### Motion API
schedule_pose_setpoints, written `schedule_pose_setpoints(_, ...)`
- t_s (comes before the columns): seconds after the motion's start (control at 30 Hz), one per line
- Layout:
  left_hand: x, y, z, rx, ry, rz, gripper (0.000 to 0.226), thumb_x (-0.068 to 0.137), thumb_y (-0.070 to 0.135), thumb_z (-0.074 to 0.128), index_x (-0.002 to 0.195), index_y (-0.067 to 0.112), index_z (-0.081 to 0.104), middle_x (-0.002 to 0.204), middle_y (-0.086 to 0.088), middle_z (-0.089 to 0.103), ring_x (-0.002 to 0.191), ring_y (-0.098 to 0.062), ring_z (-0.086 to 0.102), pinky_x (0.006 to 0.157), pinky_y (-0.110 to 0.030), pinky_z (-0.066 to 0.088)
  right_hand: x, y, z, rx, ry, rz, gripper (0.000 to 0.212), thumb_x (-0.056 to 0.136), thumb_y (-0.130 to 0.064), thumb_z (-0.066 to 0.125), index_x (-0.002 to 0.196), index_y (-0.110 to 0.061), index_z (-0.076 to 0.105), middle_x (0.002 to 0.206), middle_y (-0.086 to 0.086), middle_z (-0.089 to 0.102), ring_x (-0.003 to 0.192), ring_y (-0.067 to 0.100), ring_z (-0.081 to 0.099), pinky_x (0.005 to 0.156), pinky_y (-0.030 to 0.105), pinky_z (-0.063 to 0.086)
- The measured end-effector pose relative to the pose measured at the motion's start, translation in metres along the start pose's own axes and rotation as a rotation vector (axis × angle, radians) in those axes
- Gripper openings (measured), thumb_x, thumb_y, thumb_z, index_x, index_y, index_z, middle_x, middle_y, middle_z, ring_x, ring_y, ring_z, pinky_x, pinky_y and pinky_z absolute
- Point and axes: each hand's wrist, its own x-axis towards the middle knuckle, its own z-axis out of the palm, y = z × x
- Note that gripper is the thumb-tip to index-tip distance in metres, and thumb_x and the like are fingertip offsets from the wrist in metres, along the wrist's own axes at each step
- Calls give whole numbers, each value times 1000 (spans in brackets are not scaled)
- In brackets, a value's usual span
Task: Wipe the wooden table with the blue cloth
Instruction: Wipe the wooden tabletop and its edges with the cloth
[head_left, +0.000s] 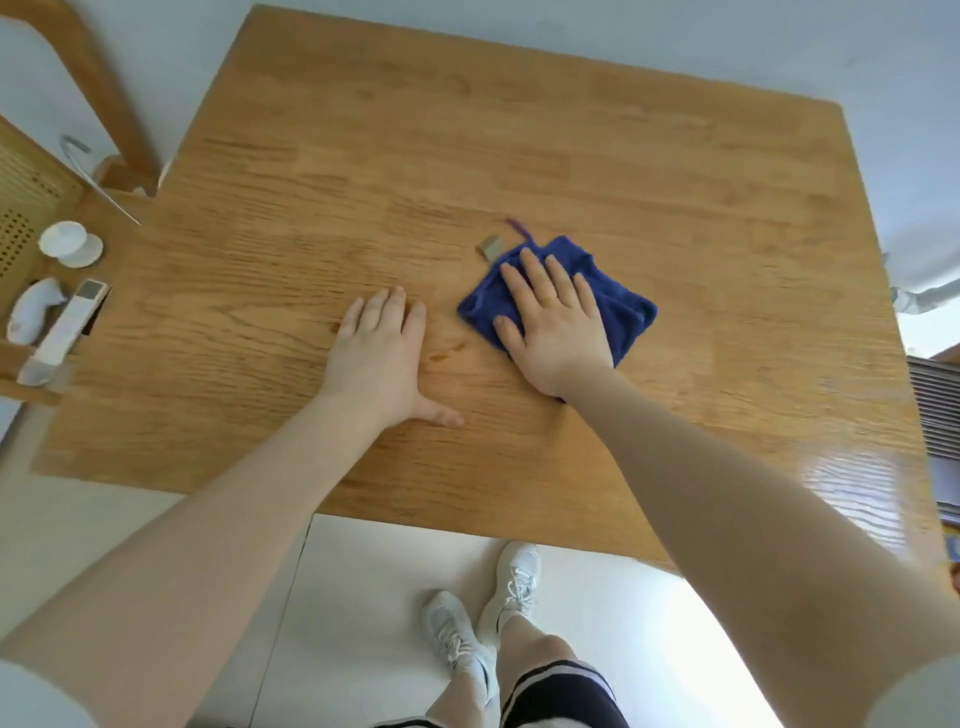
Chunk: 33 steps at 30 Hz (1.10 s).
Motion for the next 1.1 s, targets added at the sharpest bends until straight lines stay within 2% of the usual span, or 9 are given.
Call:
schedule_pose_setpoints(0.13,-1,-3,2,-61,15,8,138,45,85,58,149,13,3,157,-11,0,145,-24,-1,117,-38,-4,14,-6,0,-33,4,55,60,98,-46,22,150,-20,6,159,2,-1,145,23,-4,117,41,-3)
schedule_pose_setpoints(0.3,-6,-1,2,-116,-11,-7,133,53,79,62,149,14,-2,158,-9,-8,145,-22,-6,116,-37,-4,-39,-26,10,-51,-32,-265,67,91,-50,16,149,-17,17,158,5,9,145,26,6,116,41,-2)
schedule_pose_setpoints(0.4,-9,-1,1,-153,-30,-30,135,55,77,63,148,10,-9,157,-8,-11,145,-21,-12,116,-36,-5,-39,-23,9,-48,-86,-369,67,89,-51,18,148,-20,22,157,2,13,145,25,9,115,41,-2)
schedule_pose_setpoints(0.5,-15,-11,-6,-179,-42,-64,138,54,76,65,147,10,-14,157,-6,-16,144,-20,-16,116,-36,-3,3,-20,0,-28,-59,-329,64,91,-52,20,149,-25,18,158,0,8,146,24,3,116,41,-2)
schedule_pose_setpoints(0.67,-38,-54,-12,-107,-108,-256,142,52,75,66,145,10,-19,154,-8,-24,143,-22,-18,115,-39,-2,45,-40,-1,-15,-48,-146,61,95,-52,23,150,-29,8,159,0,0,145,29,-7,115,49,-9)
schedule_pose_setpoints(0.8,-40,-67,-8,-99,-192,-309,143,53,74,67,145,8,-18,154,-10,-24,144,-23,-15,116,-39,-1,2,-49,6,-35,-63,-322,62,93,-56,24,149,-34,7,159,-4,-1,144,34,-8,110,58,-11)
schedule_pose_setpoints(0.97,-33,-71,-3,-151,-213,-322,146,49,75,68,146,8,-18,154,-9,-23,144,-23,-11,118,-36,1,-11,-49,7,-71,-104,-576,64,86,-62,19,146,-39,20,158,-4,9,143,41,0,107,61,-11)
schedule_pose_setpoints(1.03,-32,-73,-1,-166,-206,-315,145,49,74,68,146,8,-17,154,-8,-24,144,-22,-11,119,-36,1,16,-47,1,-91,-122,-591,62,87,-64,21,145,-44,15,159,-6,1,143,38,-7,108,58,-14)
schedule_pose_setpoints(1.1,-33,-74,3,-179,-209,-308,145,50,74,69,146,8,-18,154,-8,-25,144,-22,-12,119,-36,1,45,-52,-4,-74,-138,-476,60,89,-63,26,145,-47,11,159,-7,-3,143,35,-11,110,57,-13)
